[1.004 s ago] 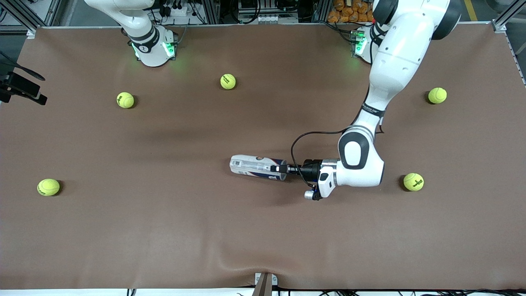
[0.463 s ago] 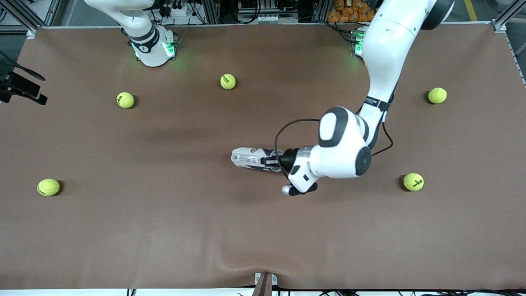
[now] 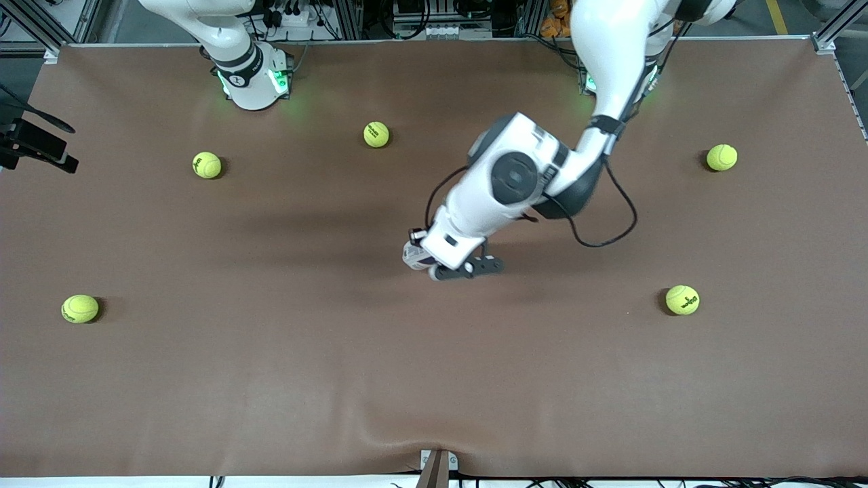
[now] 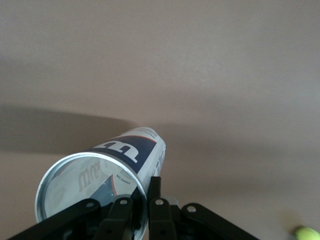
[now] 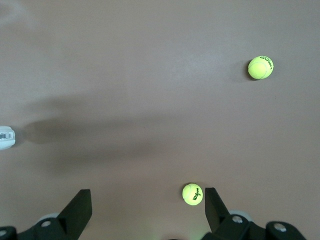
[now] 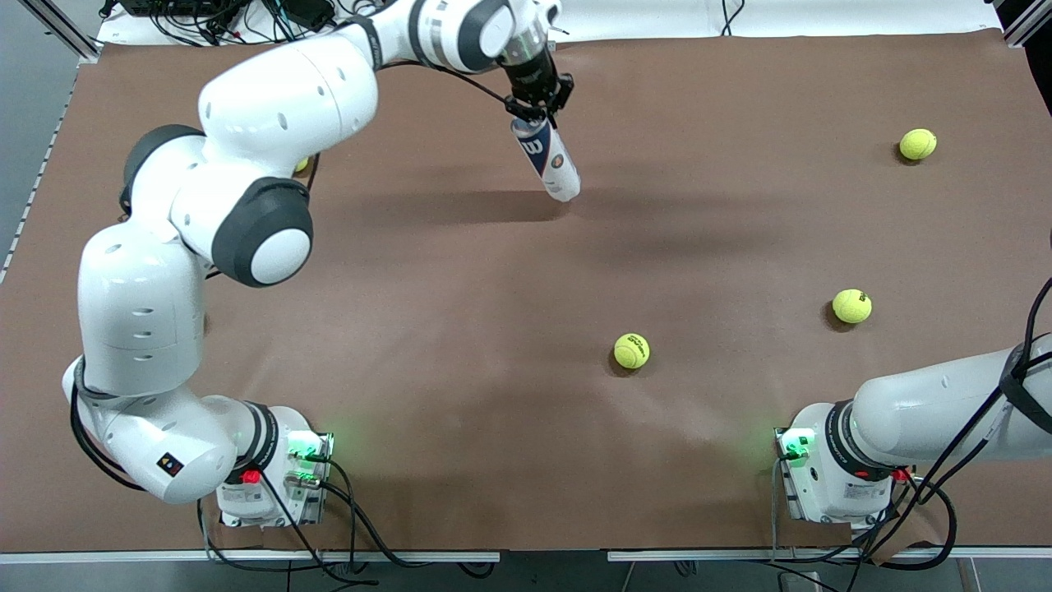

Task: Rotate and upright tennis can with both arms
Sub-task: 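Lift and rotate the can upright with the left gripper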

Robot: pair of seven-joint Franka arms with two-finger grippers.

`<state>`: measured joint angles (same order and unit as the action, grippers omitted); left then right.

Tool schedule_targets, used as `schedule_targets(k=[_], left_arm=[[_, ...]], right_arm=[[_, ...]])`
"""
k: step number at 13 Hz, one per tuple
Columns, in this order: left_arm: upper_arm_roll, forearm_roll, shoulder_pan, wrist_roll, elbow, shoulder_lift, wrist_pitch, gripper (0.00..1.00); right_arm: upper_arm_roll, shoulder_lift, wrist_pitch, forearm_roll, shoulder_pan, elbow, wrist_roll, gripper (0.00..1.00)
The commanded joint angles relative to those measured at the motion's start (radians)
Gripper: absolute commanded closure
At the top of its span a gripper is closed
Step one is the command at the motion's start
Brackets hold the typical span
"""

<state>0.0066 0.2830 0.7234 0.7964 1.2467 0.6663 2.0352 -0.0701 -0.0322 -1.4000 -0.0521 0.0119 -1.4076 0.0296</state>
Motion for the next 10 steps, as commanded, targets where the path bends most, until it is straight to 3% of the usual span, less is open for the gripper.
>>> schedule_targets(k=[1,6,10], left_arm=[[0.062,-0.08,0.077,0.108,-0.004,-0.005,-0.01,1.0],[0.307,-0.142,0.304,0.124,-0.049,-0.01,-0.216,1.0],[0.316,-0.14,0.333,0.157,-0.052,0.019,-0.147,1.0]], right_arm=[[0.004,0.008,0.001,-0.017,0.007,-0.007,0.004,0.0],[0.004,0.008,0.001,-0.017,0.007,-0.007,0.004,0.0],[0.004,0.008,0.001,-0.017,0.005,-0.007,0.004,0.0]])
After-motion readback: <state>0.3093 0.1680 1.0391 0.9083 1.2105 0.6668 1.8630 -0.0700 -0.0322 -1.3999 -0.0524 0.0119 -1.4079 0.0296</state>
